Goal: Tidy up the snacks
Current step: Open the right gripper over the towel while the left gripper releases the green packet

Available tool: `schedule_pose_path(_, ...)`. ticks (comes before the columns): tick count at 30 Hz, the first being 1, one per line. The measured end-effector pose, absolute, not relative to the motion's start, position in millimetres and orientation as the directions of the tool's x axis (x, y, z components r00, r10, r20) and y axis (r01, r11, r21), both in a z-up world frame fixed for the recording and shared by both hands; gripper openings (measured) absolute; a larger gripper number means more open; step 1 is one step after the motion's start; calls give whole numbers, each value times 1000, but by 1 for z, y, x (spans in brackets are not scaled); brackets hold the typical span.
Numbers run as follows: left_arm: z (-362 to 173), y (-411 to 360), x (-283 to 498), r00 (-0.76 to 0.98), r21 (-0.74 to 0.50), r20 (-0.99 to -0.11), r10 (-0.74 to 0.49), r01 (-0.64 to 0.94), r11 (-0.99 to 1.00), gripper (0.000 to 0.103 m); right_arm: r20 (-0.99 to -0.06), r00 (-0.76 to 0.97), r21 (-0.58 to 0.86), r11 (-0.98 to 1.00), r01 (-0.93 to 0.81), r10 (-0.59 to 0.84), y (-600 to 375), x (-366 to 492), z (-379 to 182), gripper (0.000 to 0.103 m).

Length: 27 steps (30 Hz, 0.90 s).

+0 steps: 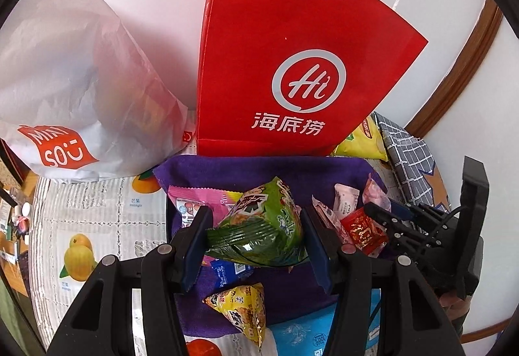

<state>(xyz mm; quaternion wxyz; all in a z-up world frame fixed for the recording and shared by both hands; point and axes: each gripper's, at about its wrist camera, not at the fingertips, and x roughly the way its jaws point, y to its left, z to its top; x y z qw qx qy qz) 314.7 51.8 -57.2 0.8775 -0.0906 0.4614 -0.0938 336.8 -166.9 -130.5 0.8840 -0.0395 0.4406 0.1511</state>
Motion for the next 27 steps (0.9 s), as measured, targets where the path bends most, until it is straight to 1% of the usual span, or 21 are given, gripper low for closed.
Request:
schedule_pose_path(12,-56,51,314,559,-243,-791,-247,83,966,53,-805,544,44,938,-344,238,-152,332,-139,26)
schedule_pose_path(27,-57,50,315,556,-235,-796,-239,81,969,53,-832,513,30,940,-341,212,-149,337,-145,26)
